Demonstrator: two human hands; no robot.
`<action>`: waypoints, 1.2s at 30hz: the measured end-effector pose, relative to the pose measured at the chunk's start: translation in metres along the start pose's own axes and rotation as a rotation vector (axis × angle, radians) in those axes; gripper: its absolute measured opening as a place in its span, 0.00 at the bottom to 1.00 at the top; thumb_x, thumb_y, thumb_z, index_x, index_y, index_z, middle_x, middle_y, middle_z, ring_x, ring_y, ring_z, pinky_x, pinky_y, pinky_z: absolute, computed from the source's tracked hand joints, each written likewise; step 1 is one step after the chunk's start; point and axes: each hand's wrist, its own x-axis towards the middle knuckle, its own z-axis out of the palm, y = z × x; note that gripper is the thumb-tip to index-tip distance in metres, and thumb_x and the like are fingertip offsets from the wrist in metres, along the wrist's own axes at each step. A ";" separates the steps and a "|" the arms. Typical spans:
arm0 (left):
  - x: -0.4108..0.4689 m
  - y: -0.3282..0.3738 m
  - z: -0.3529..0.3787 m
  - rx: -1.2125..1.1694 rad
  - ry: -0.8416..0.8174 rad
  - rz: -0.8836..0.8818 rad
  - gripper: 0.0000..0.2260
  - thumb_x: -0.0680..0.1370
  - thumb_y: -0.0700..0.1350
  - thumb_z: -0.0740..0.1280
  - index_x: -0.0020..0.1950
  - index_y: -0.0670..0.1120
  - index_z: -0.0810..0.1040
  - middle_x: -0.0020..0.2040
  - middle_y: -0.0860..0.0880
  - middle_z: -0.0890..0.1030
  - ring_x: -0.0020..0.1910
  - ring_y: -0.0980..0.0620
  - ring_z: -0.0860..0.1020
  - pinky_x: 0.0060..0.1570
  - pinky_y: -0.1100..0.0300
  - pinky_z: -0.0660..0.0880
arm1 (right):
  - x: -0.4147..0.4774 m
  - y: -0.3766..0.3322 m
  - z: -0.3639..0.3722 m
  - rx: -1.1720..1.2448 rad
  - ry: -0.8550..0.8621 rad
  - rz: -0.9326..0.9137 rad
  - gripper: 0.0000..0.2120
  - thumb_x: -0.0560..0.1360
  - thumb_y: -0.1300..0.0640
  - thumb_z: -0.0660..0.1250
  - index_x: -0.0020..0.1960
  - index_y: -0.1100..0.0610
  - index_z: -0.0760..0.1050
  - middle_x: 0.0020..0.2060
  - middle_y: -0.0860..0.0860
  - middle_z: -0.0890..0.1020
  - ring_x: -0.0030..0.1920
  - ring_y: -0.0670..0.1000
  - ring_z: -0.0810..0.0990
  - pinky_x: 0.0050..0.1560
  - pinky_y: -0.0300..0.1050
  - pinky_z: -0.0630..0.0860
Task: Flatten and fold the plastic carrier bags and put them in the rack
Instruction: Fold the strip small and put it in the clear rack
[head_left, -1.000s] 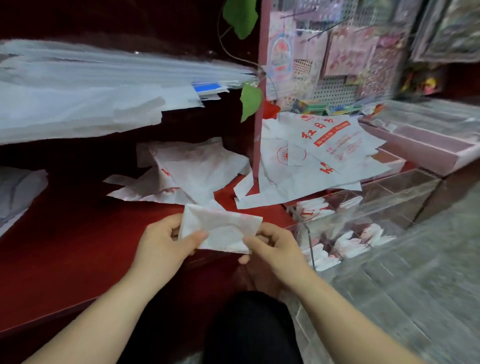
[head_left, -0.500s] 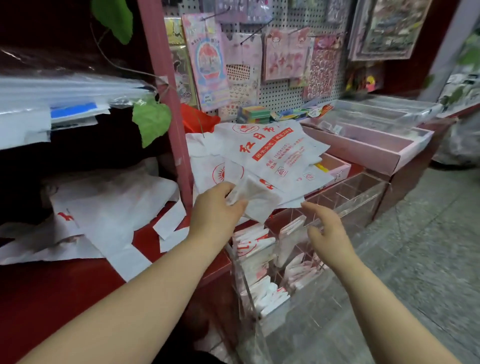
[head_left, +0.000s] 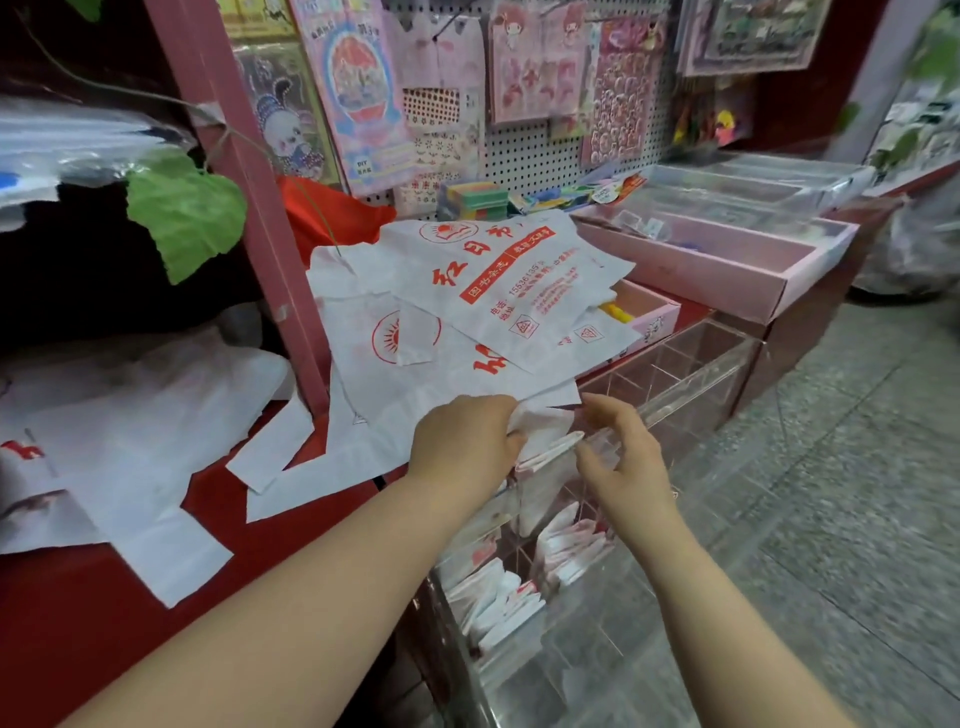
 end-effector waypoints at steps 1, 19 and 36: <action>0.001 0.001 -0.002 0.027 -0.004 0.020 0.07 0.79 0.46 0.59 0.42 0.47 0.68 0.47 0.46 0.78 0.48 0.46 0.74 0.36 0.60 0.60 | -0.001 0.001 0.001 0.001 0.005 -0.010 0.16 0.69 0.58 0.61 0.53 0.42 0.68 0.48 0.40 0.76 0.57 0.52 0.74 0.63 0.54 0.68; 0.011 0.002 0.013 -0.269 -0.237 0.056 0.11 0.74 0.49 0.68 0.53 0.50 0.71 0.53 0.50 0.78 0.54 0.50 0.74 0.52 0.58 0.69 | -0.005 0.014 0.002 0.069 -0.055 0.040 0.21 0.74 0.65 0.63 0.55 0.40 0.67 0.48 0.35 0.72 0.57 0.47 0.73 0.63 0.44 0.67; -0.093 -0.055 -0.018 -0.372 0.155 0.107 0.09 0.75 0.51 0.65 0.49 0.50 0.82 0.40 0.66 0.74 0.45 0.64 0.72 0.44 0.76 0.64 | -0.028 -0.028 -0.017 0.152 0.103 0.100 0.12 0.74 0.71 0.60 0.49 0.55 0.75 0.45 0.48 0.77 0.45 0.43 0.75 0.46 0.26 0.70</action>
